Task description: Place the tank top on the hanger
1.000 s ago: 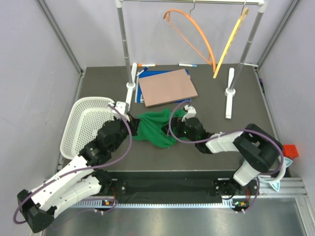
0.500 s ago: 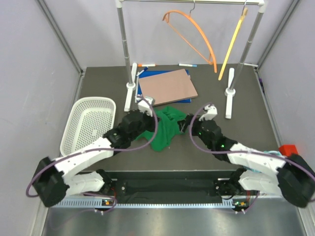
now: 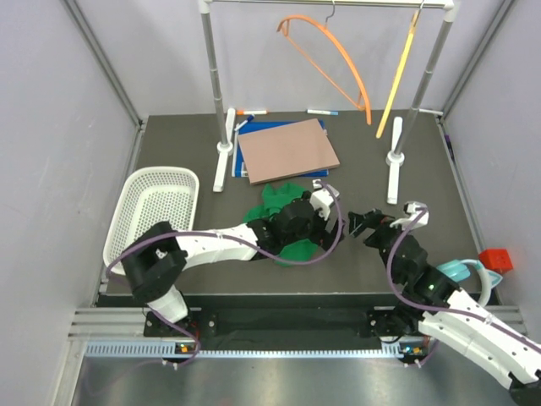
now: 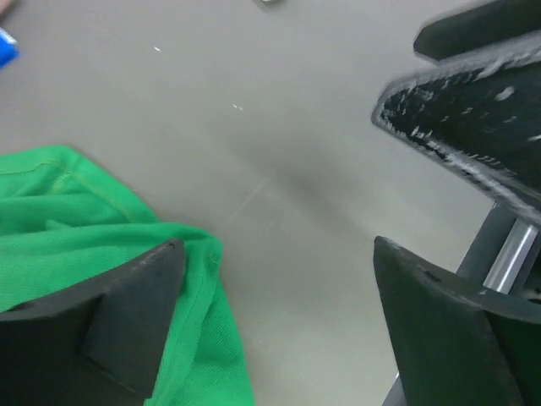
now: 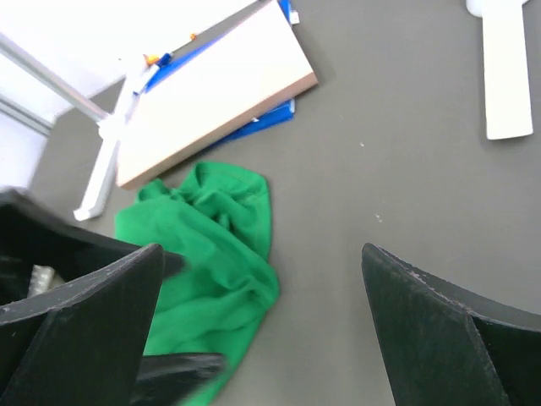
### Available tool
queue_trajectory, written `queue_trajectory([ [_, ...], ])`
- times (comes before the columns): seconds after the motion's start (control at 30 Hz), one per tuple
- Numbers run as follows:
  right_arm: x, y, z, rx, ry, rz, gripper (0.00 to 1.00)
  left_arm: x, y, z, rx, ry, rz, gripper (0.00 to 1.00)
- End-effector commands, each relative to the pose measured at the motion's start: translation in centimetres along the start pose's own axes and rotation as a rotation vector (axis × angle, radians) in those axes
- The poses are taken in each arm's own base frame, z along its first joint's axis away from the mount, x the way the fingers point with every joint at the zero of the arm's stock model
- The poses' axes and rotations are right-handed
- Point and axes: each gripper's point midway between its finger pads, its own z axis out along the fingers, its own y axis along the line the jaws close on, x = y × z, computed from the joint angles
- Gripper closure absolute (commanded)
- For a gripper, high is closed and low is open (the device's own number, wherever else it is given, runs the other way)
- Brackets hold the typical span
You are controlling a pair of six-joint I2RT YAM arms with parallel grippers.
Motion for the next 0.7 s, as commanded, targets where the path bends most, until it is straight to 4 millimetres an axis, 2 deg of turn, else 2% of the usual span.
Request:
queue_trajectory([
  [0.0,1.1,-1.1,0.5,0.032,0.015,-0.07,0.0,-5.8,1.6,-4.3,-0.092,-0.214,0.003,0.01],
  [0.03,1.4,-0.6,0.6,0.012,0.029,-0.083,0.0,-5.7,2.4,-5.1,-0.13,-0.222,-0.001,0.01],
  [0.07,1.5,0.1,0.9,-0.009,0.032,-0.083,0.0,-4.5,3.5,-6.0,-0.178,-0.209,0.005,0.01],
  [0.1,2.3,0.3,1.3,-0.008,0.062,-0.106,0.01,-5.5,4.7,-7.9,-0.248,-0.255,-0.005,0.01],
  [0.13,2.8,1.3,1.5,-0.051,0.084,-0.115,0.02,-3.7,6.4,-8.8,-0.312,-0.226,-0.003,0.01],
  [0.17,2.9,2.4,1.8,-0.087,0.08,-0.106,0.02,-3.3,7.5,-9.6,-0.351,-0.223,-0.033,0.01],
  [0.2,4.0,3.0,2.2,-0.1,0.112,-0.125,0.03,-3.6,8.6,-10.8,-0.377,-0.238,-0.07,0.01],
  [0.23,5.0,4.4,1.9,-0.155,0.138,-0.132,0.03,-2.3,11.5,-11.3,-0.395,-0.203,-0.121,0.01],
  [0.27,4.9,6.1,1.8,-0.205,0.123,-0.106,0.03,-1.3,13.0,-11.7,-0.398,-0.18,-0.207,0.01],
  [0.3,6.1,7.1,1.8,-0.232,0.15,-0.12,0.04,-1.1,14.4,-12.3,-0.394,-0.177,-0.259,0.01],
  [0.33,6.6,9.8,0.7,-0.316,0.151,-0.105,0.04,-0.3,17.2,-13.3,-0.434,-0.167,-0.315,0.01],
  [0.4,8.2,12.3,0.2,-0.363,0.191,-0.123,0.04,-0.3,18.4,-14.7,-0.473,-0.174,-0.33,0.01],
  [0.43,9.1,14.2,-0.8,-0.418,0.219,-0.12,0.04,-0.6,18.8,-15.2,-0.493,-0.182,-0.327,0.01],
  [0.5,11.3,16.7,-0.9,-0.446,0.279,-0.15,0.05,-0.9,19.0,-16.3,-0.518,-0.189,-0.314,0.01],
  [0.53,12.5,17.9,-1.7,-0.481,0.314,-0.169,0.06,-1.4,19.0,-16.6,-0.522,-0.196,-0.308,0.01],
  [0.6,14.5,19.3,-1.4,-0.482,0.352,-0.219,0.07,-1.5,19.2,-17.1,-0.536,-0.19,-0.288,0.01],
  [0.67,15.9,19.9,-1.5,-0.482,0.384,-0.242,0.08,-0.5,19.5,-17.4,-0.561,-0.151,-0.27,0.01],
])
